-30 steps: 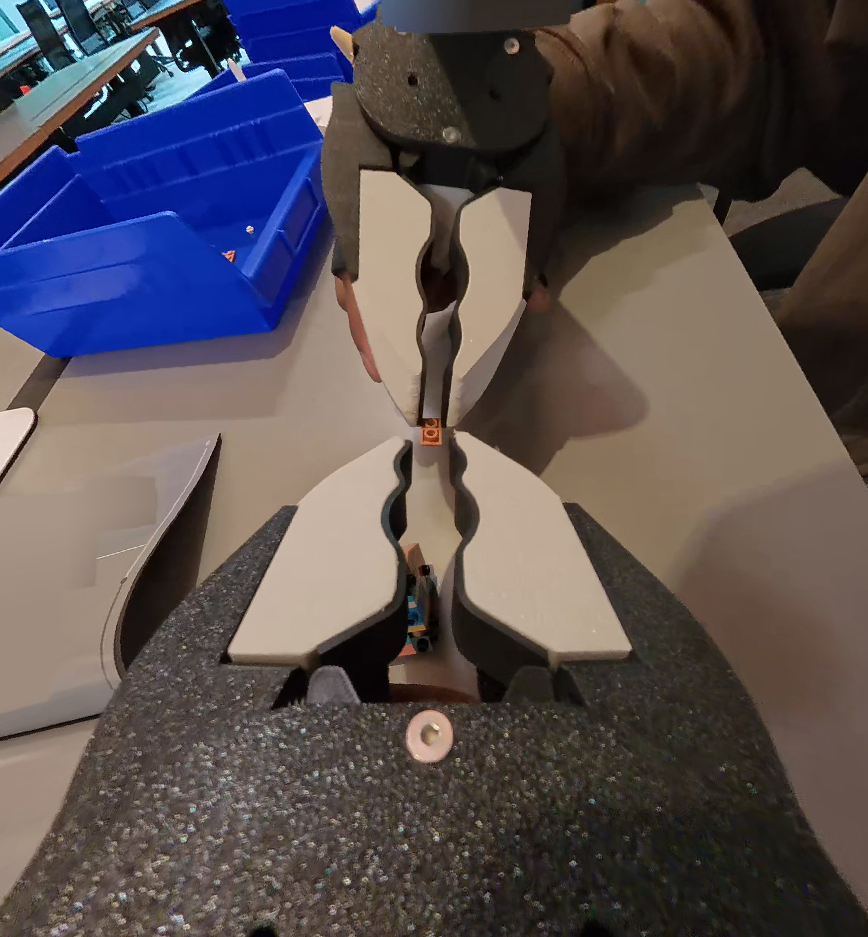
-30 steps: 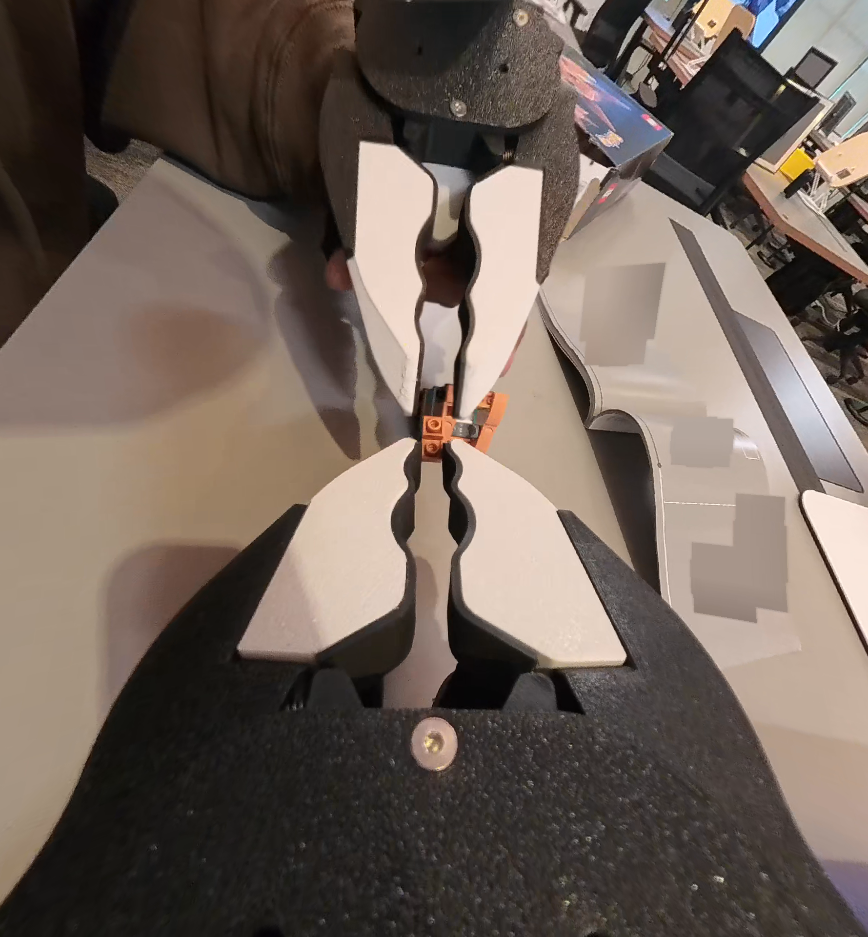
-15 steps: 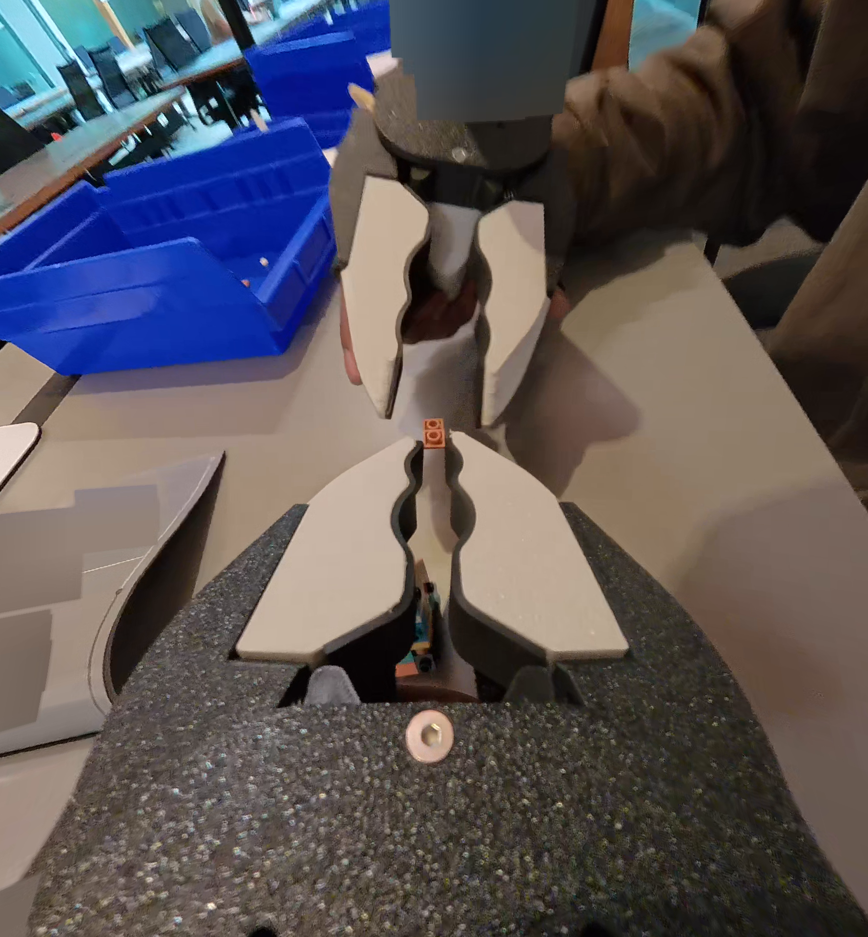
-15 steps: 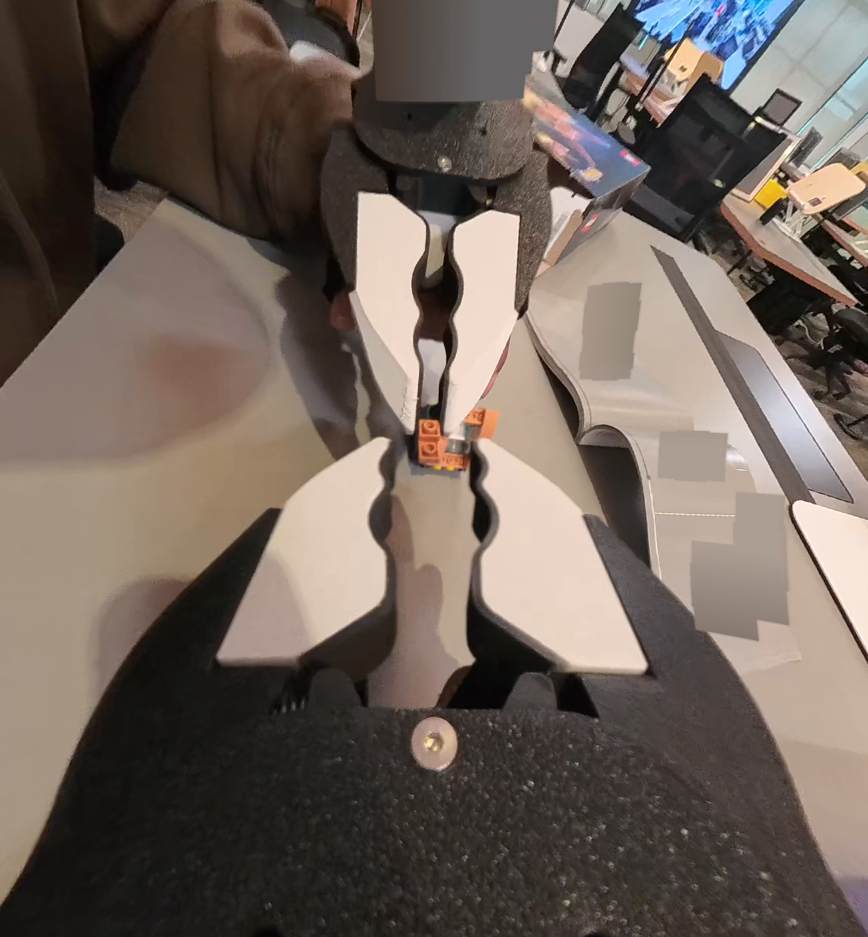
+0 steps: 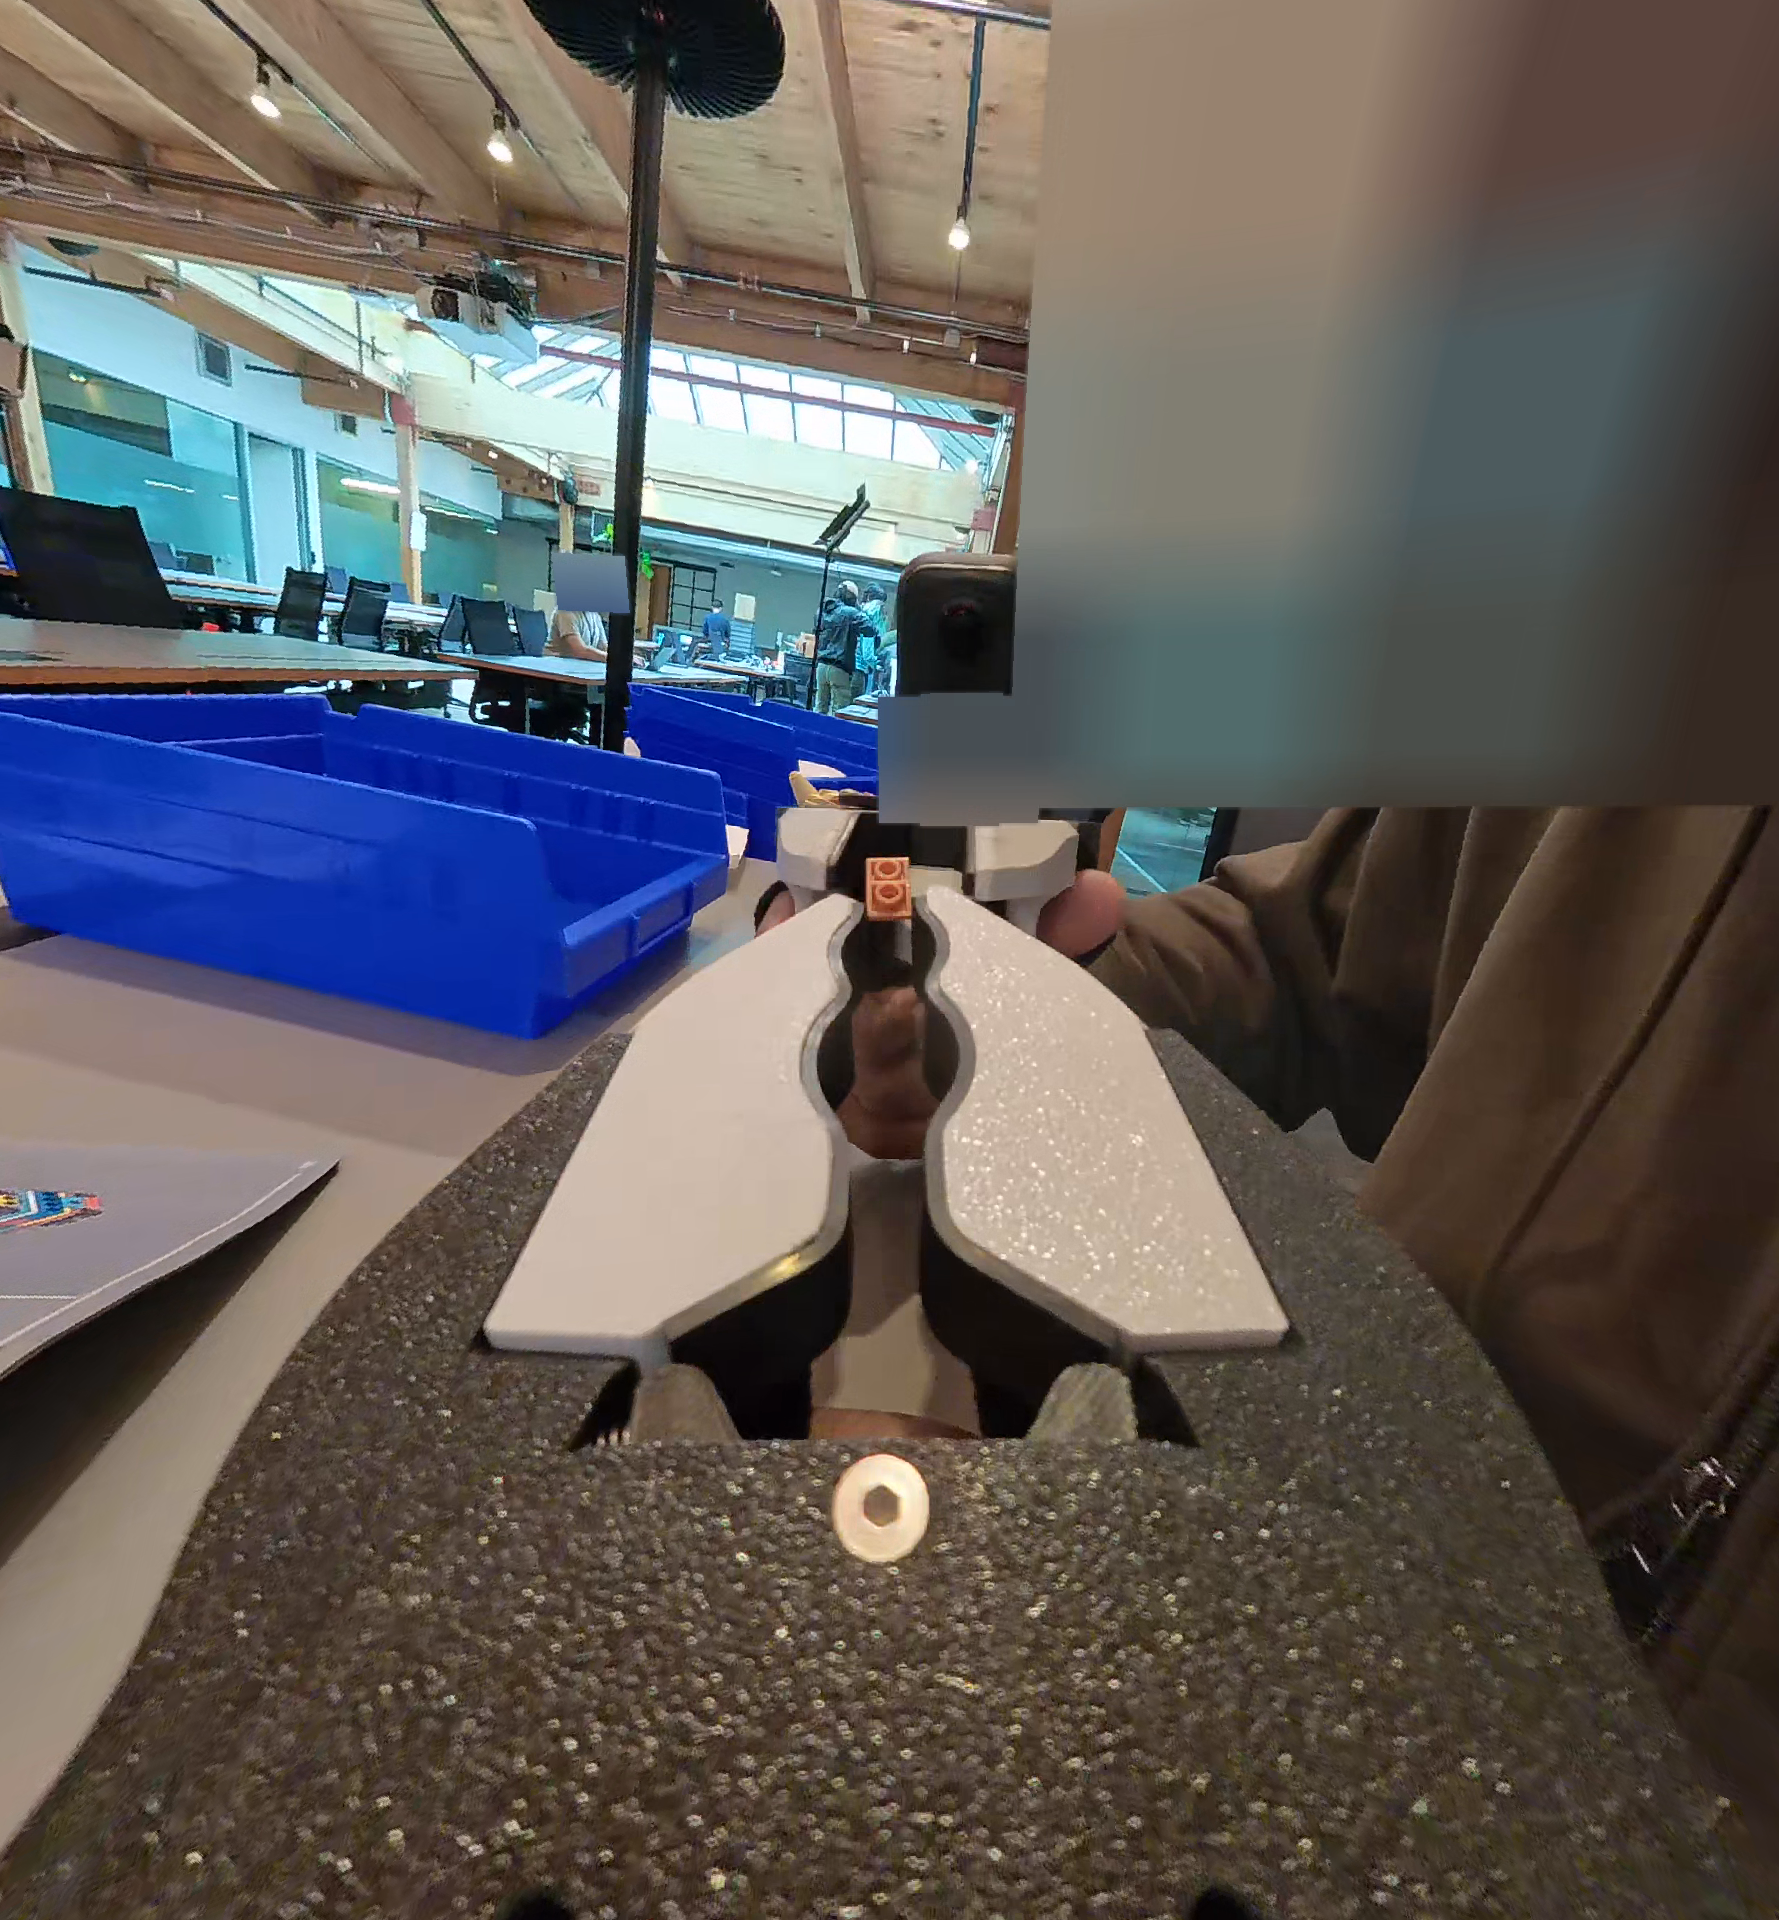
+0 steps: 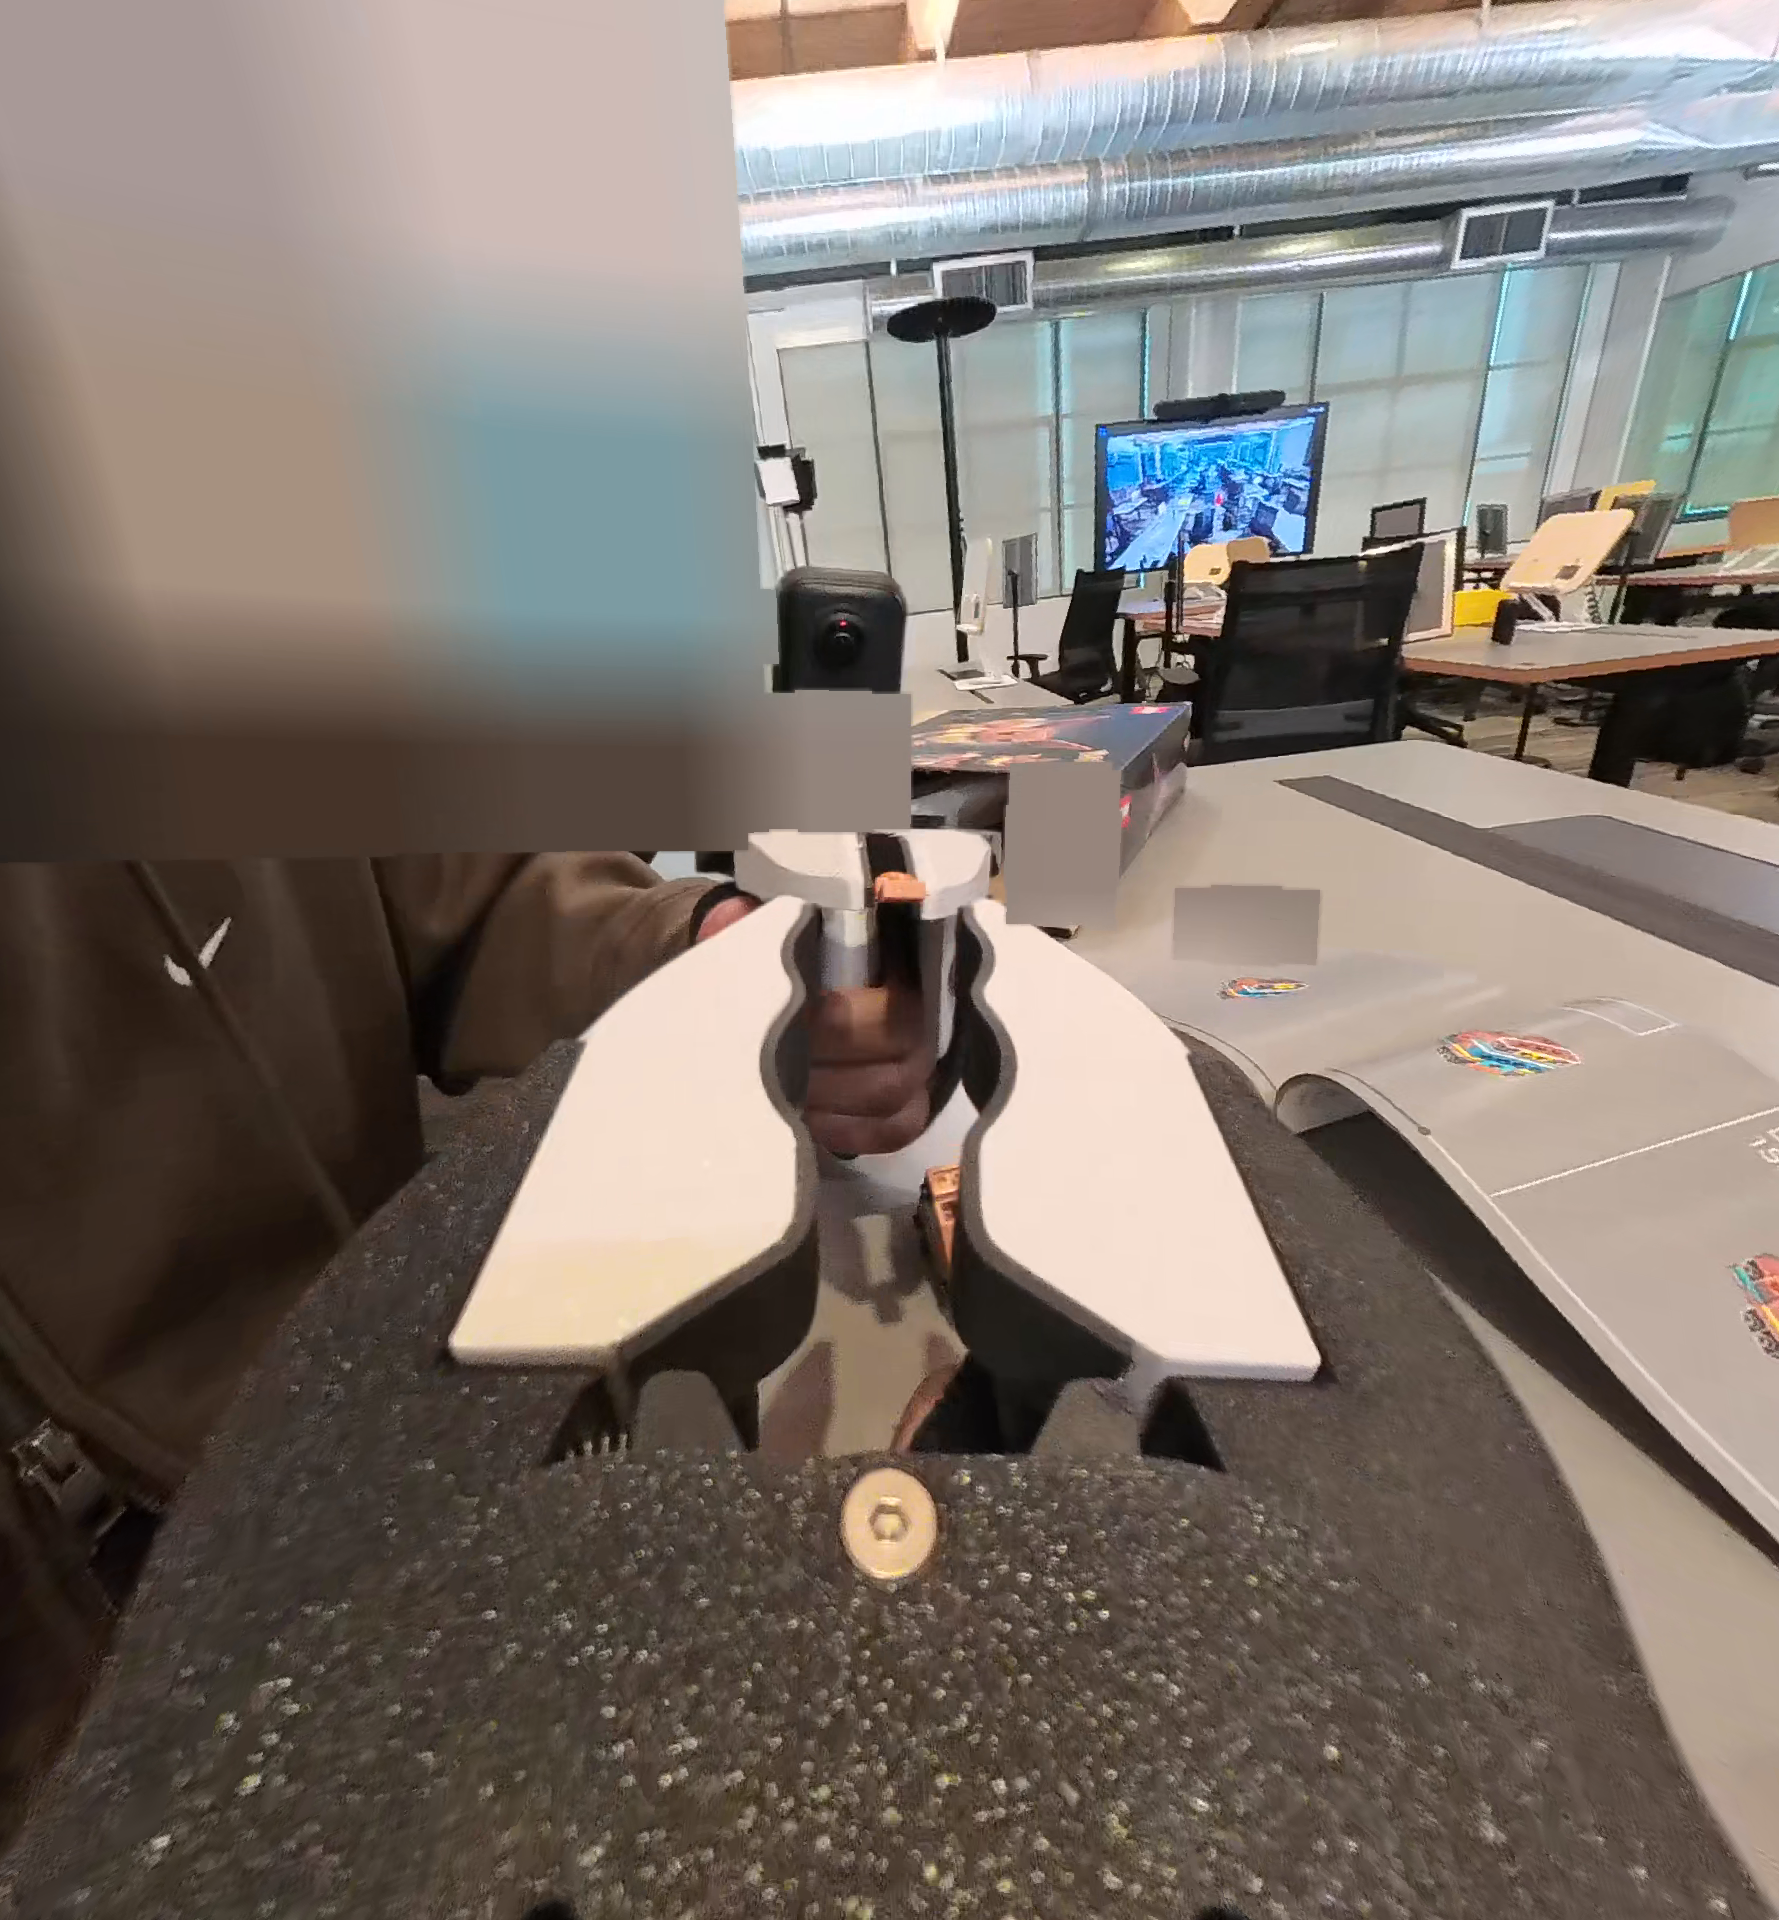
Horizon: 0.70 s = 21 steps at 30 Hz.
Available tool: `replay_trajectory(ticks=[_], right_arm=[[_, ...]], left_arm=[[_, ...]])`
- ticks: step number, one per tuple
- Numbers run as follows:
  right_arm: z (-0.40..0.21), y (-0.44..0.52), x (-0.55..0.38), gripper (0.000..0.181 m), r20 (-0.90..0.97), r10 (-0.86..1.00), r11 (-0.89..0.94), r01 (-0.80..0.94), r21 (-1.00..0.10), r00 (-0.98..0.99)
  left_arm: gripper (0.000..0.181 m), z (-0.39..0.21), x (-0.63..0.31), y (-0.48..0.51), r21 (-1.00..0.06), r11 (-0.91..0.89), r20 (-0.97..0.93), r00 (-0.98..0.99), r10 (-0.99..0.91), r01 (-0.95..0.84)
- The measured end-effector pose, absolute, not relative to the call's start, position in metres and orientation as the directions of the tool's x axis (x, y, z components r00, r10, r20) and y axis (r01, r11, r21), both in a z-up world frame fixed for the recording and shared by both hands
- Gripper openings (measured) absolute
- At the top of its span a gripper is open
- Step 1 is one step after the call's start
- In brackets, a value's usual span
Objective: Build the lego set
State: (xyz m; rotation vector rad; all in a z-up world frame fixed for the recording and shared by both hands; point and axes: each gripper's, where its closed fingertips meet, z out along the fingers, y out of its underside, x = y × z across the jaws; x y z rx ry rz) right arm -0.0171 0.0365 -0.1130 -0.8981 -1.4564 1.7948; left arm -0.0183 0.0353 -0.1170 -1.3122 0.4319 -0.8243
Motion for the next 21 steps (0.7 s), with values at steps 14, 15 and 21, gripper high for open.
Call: replay_trajectory(ticks=[14,15,21], right_arm=[[-0.1138,0.0340,-0.0156,0.015,-0.165,0.791,-0.234,-0.042,-0.971,-0.589],[-0.1133,0.0345,-0.0155,0.014,-0.169,0.789,-0.240,-0.043,-0.970,-0.590],[-0.1136,0.0342,-0.0152,0.013,-0.177,0.784,-0.248,-0.040,-0.968,-0.595]], left_arm=[[0.008,-0.1181,-0.0133,0.0339,-0.964,0.057,0.130,0.654,-0.745,0.258],[0.008,-0.1179,-0.0131,0.0338,-0.964,0.058,0.130,0.653,-0.746,0.259],[0.008,-0.1176,-0.0116,0.0331,-0.964,0.059,0.128,0.647,-0.751,0.259]])
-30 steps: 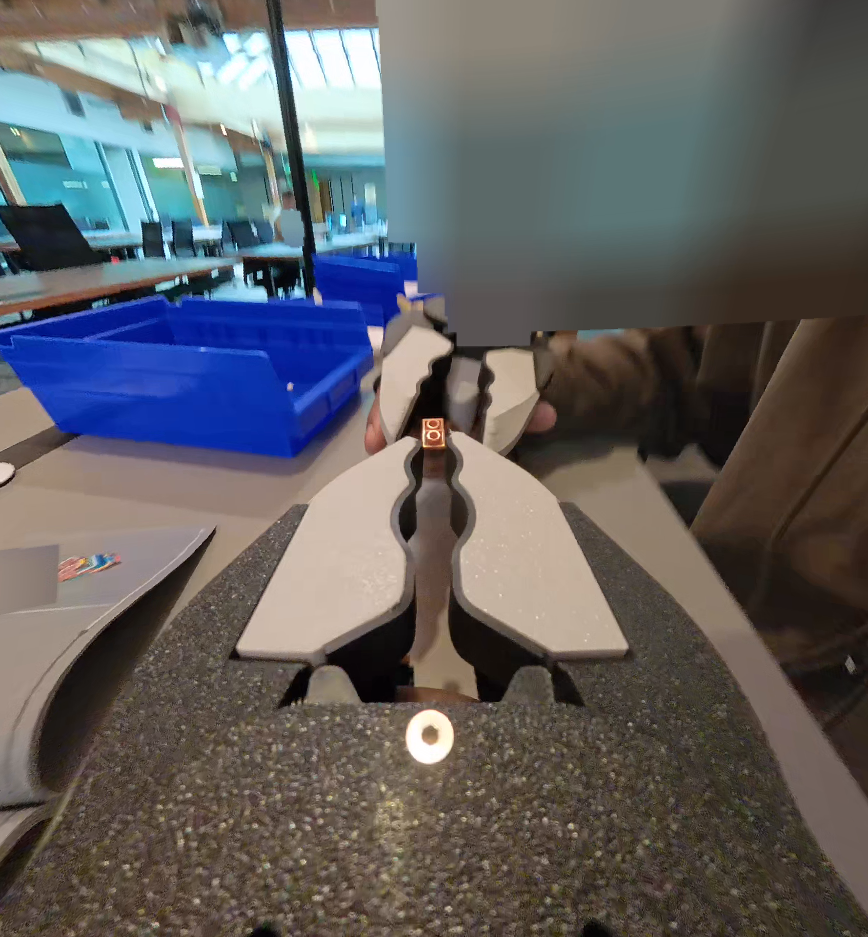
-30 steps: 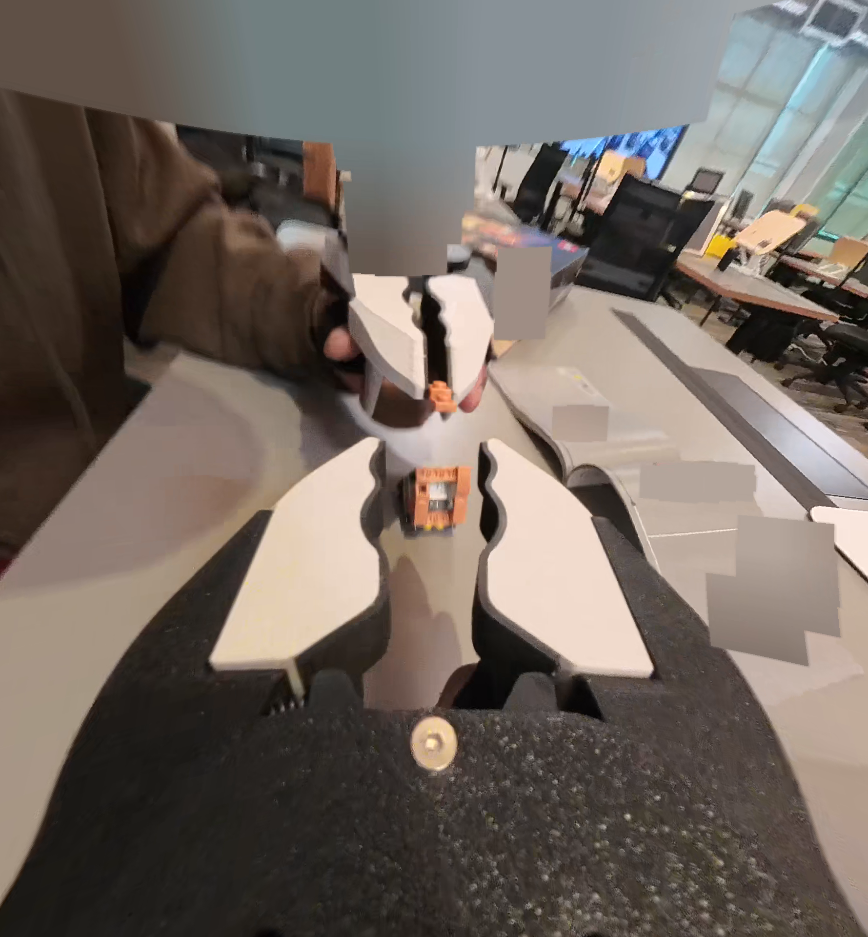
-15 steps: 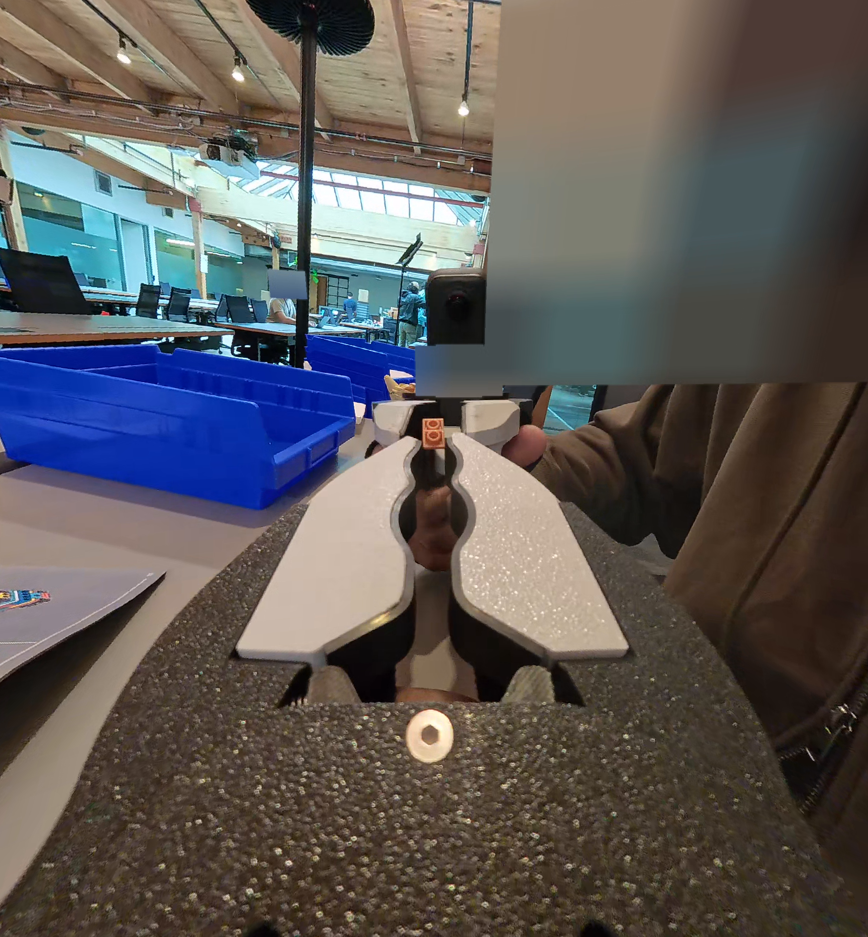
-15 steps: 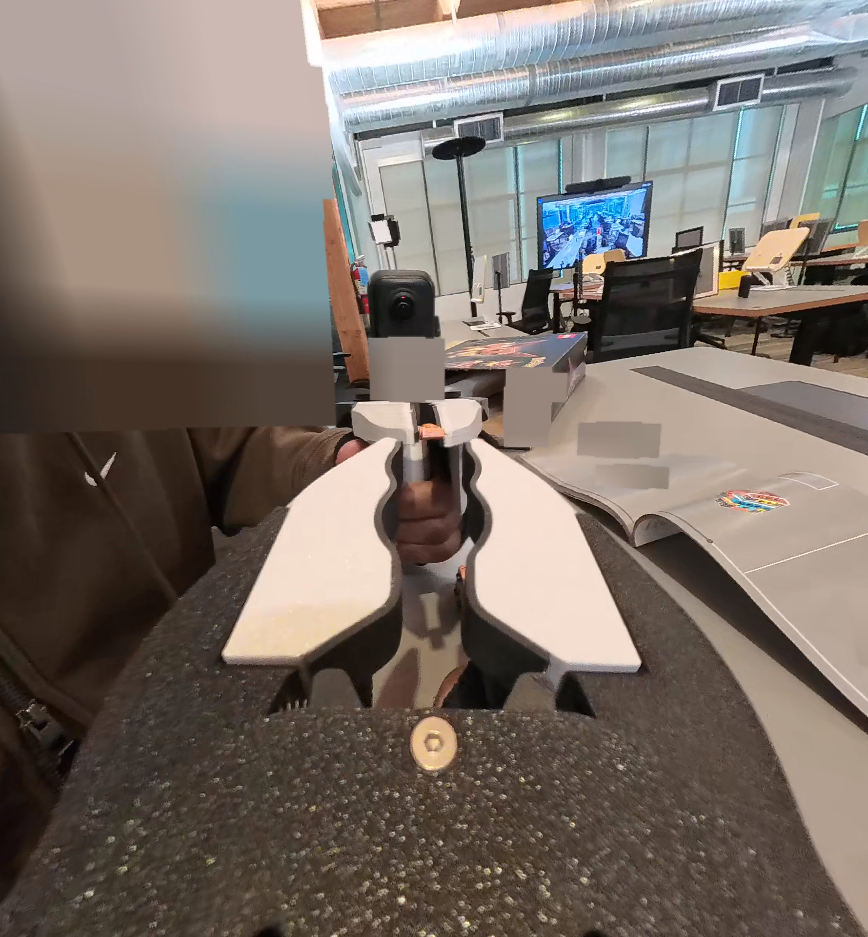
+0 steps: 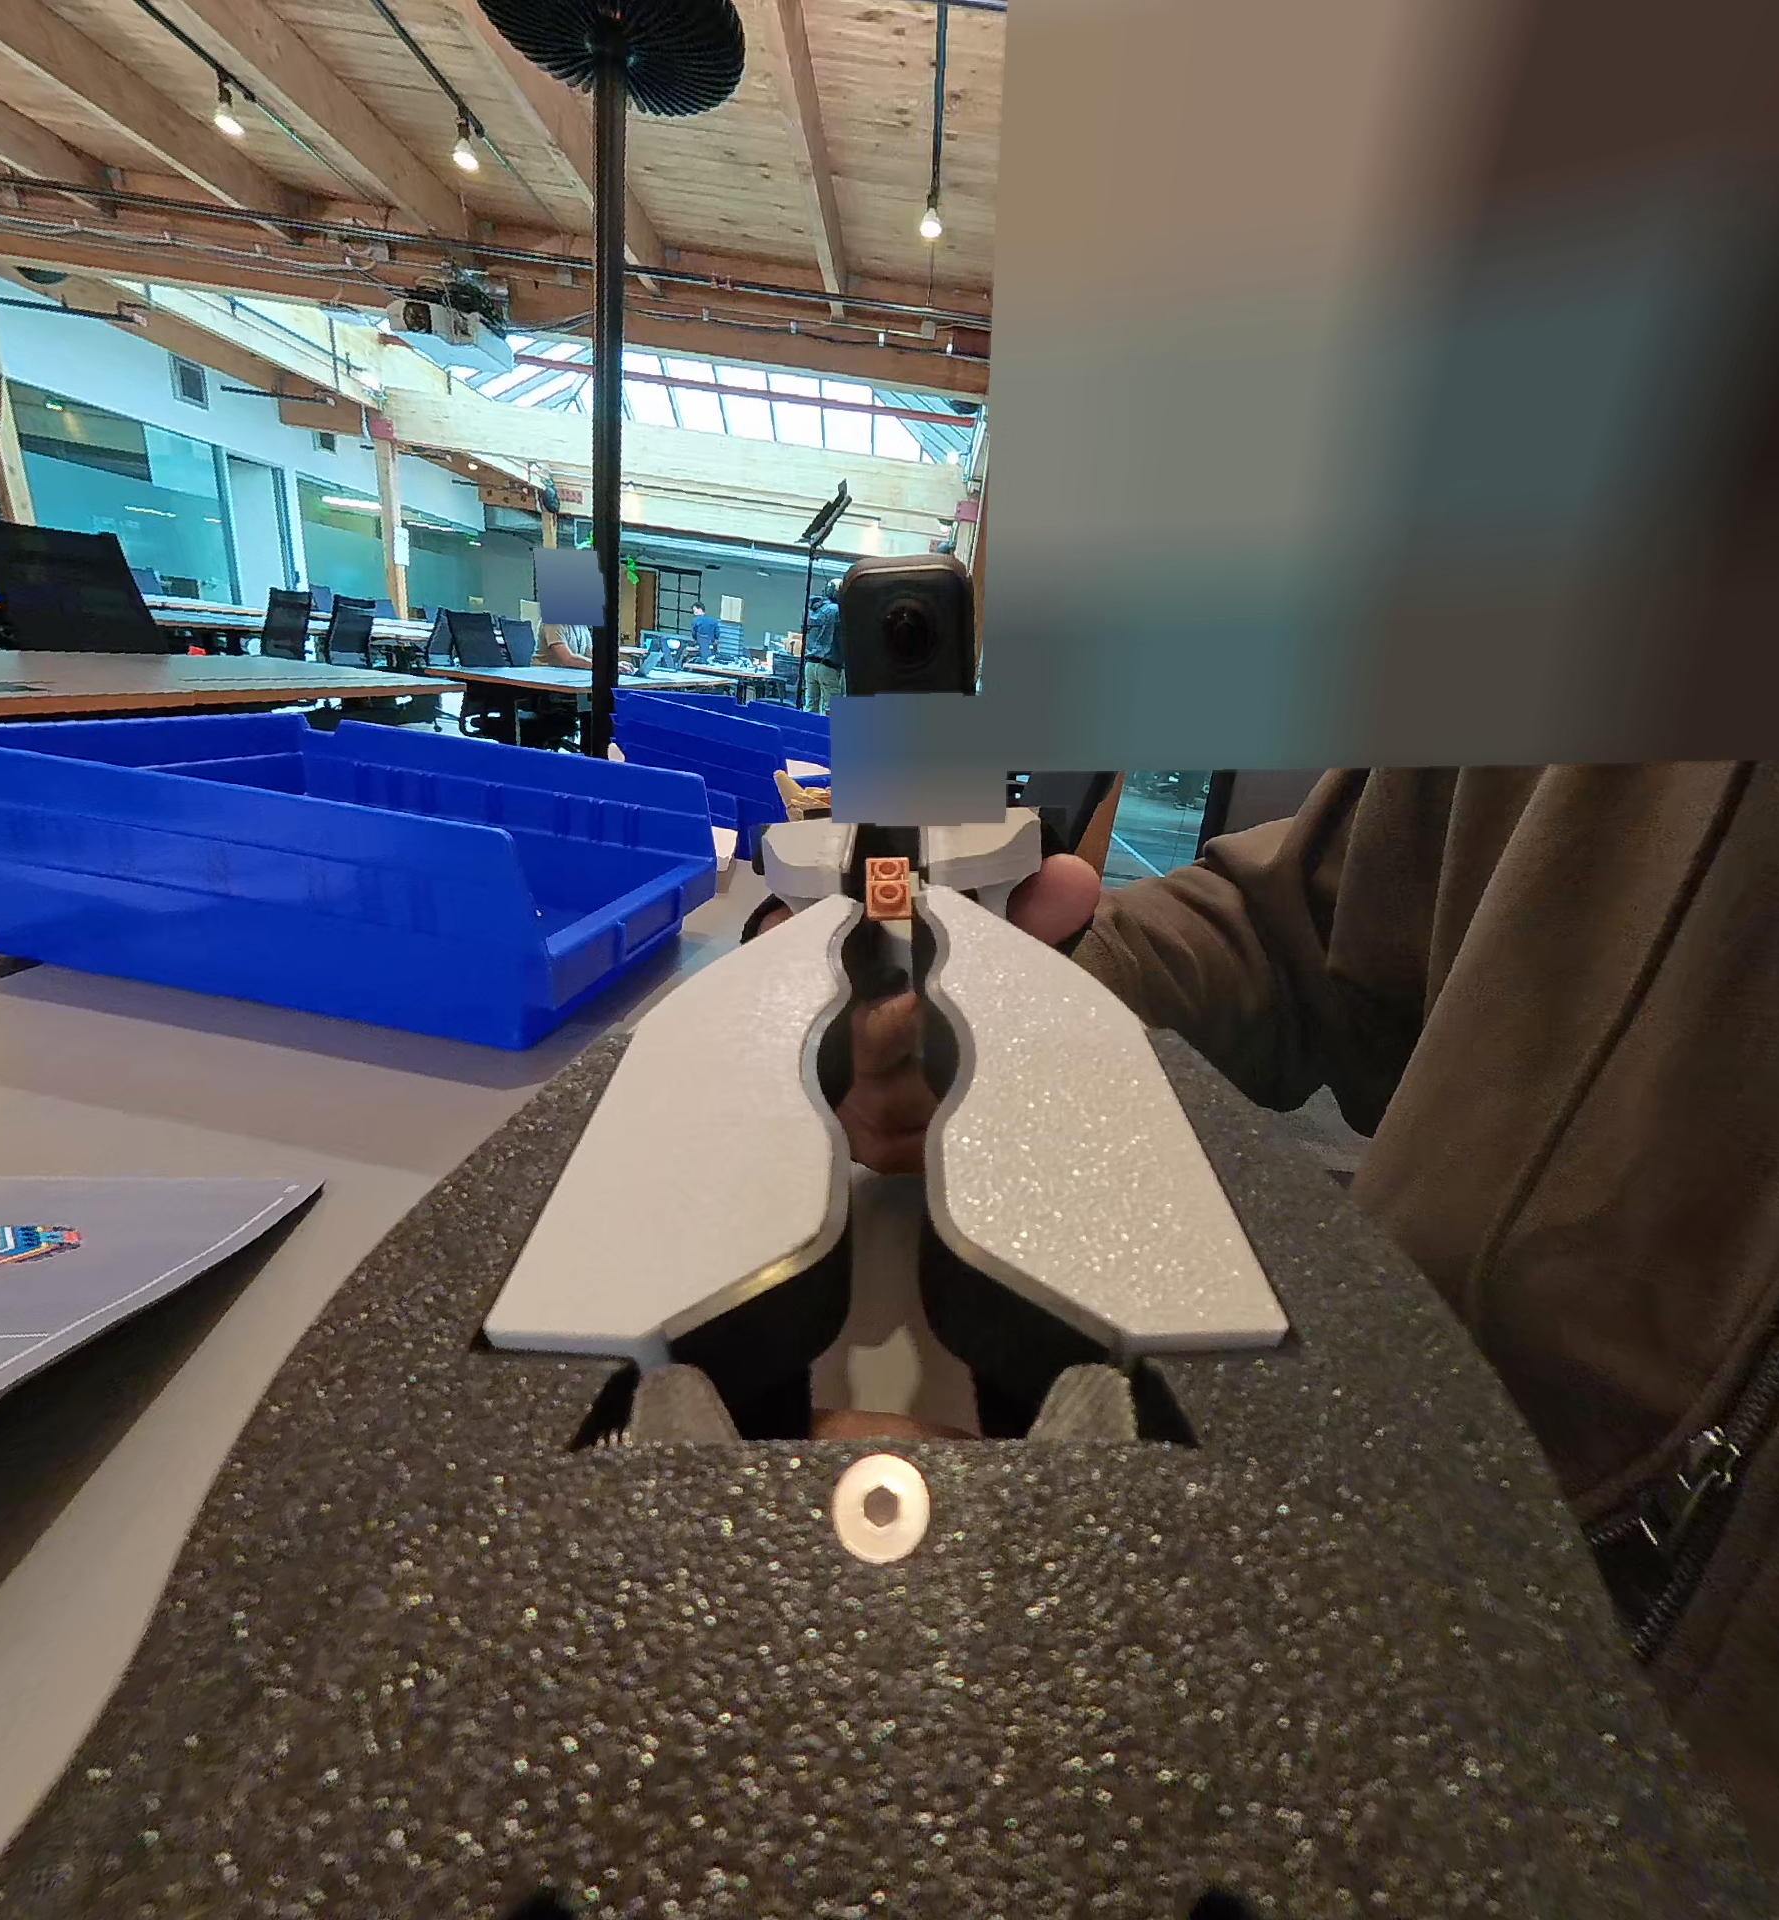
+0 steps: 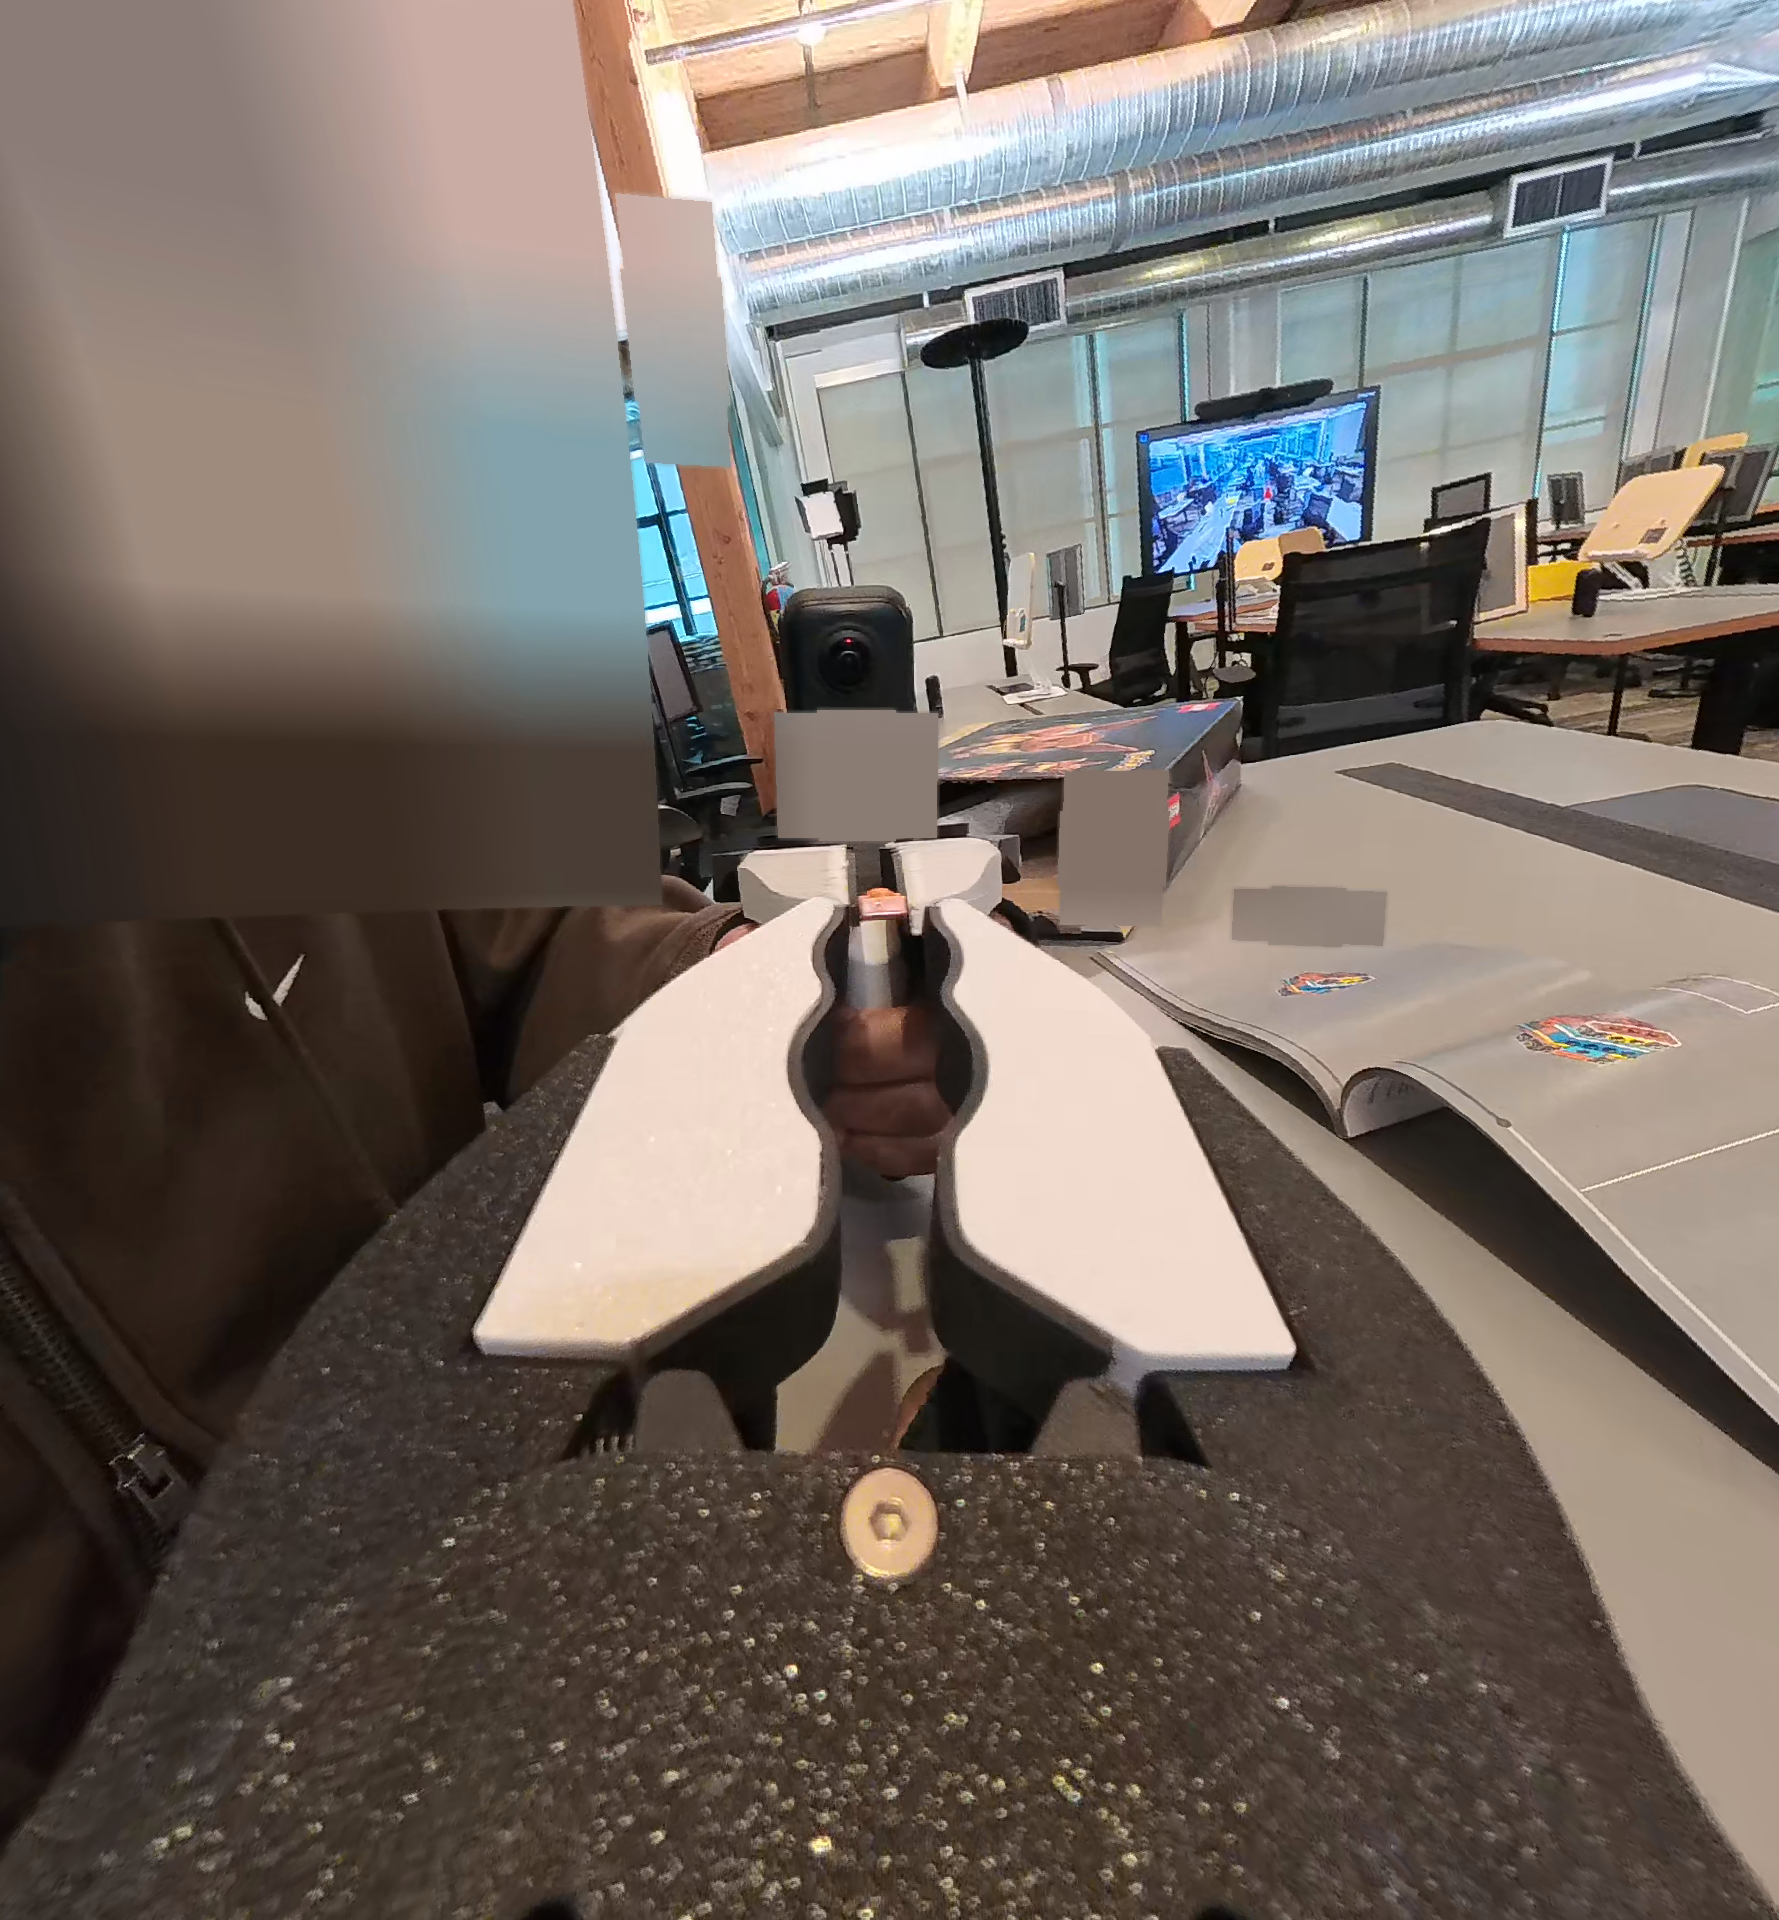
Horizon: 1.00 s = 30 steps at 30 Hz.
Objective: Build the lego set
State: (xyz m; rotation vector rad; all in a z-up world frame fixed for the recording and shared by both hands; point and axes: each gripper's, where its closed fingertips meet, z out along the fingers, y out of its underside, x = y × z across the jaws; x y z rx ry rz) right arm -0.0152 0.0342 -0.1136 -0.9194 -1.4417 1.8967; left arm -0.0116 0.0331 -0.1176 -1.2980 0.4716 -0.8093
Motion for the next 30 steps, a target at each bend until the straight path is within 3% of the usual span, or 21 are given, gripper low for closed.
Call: replay_trajectory(ticks=[15,18,23,27,30], right_arm=[[-0.116,0.035,-0.013,0.007,-0.158,0.790,-0.224,-0.038,-0.974,-0.592],[-0.114,0.035,-0.012,0.007,-0.157,0.787,-0.227,-0.044,-0.973,-0.597],[-0.117,0.042,-0.013,0.007,-0.152,0.800,-0.207,-0.029,-0.978,-0.580],[-0.126,0.045,-0.015,0.007,-0.128,0.818,-0.152,0.004,-0.988,-0.561],[-0.137,0.045,-0.019,0.007,-0.100,0.833,-0.087,0.049,-0.995,-0.544]], left_arm=[[0.008,-0.121,-0.010,0.033,-0.970,0.024,0.137,0.630,-0.764,0.240],[0.019,-0.122,-0.015,0.033,-0.982,0.020,0.109,0.648,-0.754,0.189],[0.046,-0.155,-0.040,0.031,-0.985,-0.132,0.022,0.683,-0.730,-0.109],[0.051,-0.204,-0.061,0.028,-0.880,-0.372,0.056,0.713,-0.699,-0.295],[0.052,-0.231,-0.061,0.026,-0.810,-0.454,0.062,0.715,-0.696,-0.371]])
